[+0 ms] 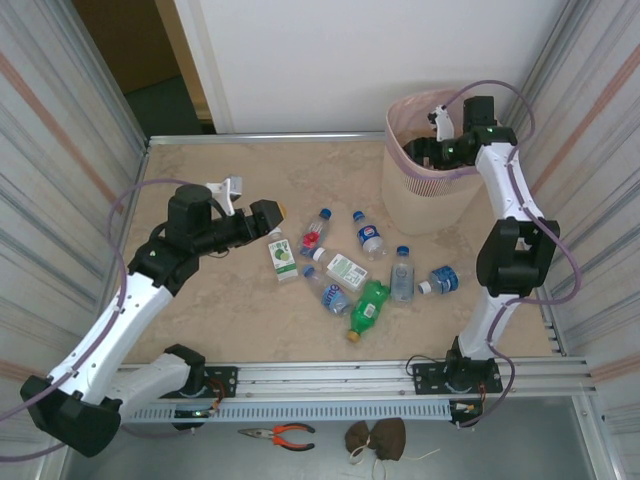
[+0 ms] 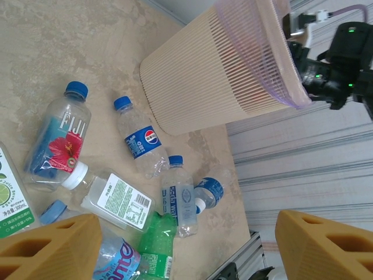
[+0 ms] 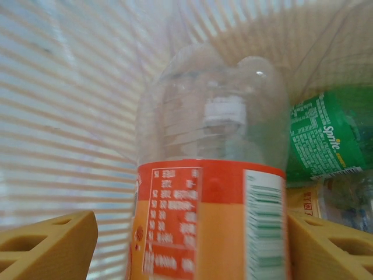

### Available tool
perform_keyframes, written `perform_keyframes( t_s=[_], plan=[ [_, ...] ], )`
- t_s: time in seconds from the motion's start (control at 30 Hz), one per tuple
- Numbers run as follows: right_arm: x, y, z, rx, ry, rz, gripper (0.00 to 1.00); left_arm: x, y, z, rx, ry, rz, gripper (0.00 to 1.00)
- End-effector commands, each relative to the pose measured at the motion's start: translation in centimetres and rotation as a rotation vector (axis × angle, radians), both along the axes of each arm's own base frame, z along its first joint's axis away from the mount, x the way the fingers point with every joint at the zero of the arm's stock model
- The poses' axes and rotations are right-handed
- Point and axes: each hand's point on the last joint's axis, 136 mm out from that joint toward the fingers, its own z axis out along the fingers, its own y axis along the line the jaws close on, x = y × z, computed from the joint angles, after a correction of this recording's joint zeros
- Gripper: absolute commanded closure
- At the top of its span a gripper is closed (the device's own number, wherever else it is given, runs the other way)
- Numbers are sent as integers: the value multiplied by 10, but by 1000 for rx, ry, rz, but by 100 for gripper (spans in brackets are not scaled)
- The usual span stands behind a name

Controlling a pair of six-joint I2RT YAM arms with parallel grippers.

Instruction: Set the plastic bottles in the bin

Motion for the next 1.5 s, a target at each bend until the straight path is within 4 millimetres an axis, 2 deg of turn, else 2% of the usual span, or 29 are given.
perform_keyframes(
  t_s=[0.0,0.33,0.53,0.73,0.9,1.27,1.47],
  plan=[
    [-14,-3,55,22,-104,-19,21,3,2,-6,36,-3,-6,22],
    [-40,-6,105,-12,-217,-38,30,15,-4,-17,80,18,-22,24],
    [-60,-8,130,-25,-274,-51,33,27,3,-42,197,81,32,27],
    [-87,-10,150,-43,-334,-69,33,39,19,-80,433,169,129,23],
    [-105,-13,157,-62,-362,-84,33,46,26,-114,558,287,187,22],
    [-129,-16,147,-88,-356,-97,32,46,1,-191,662,508,112,20],
    [-136,-16,147,-95,-360,-98,32,41,-4,-218,685,579,94,20]
  ],
)
